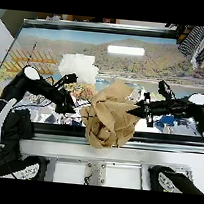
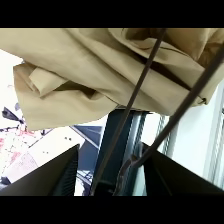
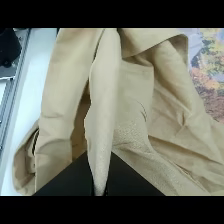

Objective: Fold the clothes and pants, and hang the long-sleeved shirts on hangers.

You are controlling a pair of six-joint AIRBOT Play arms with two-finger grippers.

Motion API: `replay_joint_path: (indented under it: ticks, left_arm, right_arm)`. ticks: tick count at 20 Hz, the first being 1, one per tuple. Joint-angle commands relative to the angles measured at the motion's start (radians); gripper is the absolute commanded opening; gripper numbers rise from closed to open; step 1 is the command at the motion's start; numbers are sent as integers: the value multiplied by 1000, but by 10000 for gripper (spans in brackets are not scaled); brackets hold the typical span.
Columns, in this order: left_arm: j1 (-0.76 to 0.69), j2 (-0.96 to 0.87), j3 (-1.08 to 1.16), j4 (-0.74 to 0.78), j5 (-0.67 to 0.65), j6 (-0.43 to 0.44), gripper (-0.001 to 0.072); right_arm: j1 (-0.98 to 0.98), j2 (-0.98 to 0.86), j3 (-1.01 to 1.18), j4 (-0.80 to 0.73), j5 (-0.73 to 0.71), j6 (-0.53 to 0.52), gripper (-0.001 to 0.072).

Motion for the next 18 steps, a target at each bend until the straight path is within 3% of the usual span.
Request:
replay_joint_path:
  ticks: [1,5,12,16,17,18]
  left_arm:
    - [31,38,0,10,3,-29,396]
    - [87,40,4,10,5,-173,396]
    - [289,42,201,11,0,-728,366]
    - [205,124,97,10,77,-827,370]
    - [158,157,35,10,110,-866,491]
    - [103,191,-31,9,142,-910,685]
  right_arm:
    - [0,1,1,1,1,22,7]
    - [-13,12,2,2,0,46,7]
    - [-201,150,3,38,-43,127,7]
    - [-216,196,3,43,-79,164,7]
    - [-217,198,3,42,-79,165,7]
    - [-217,199,3,43,-80,165,7]
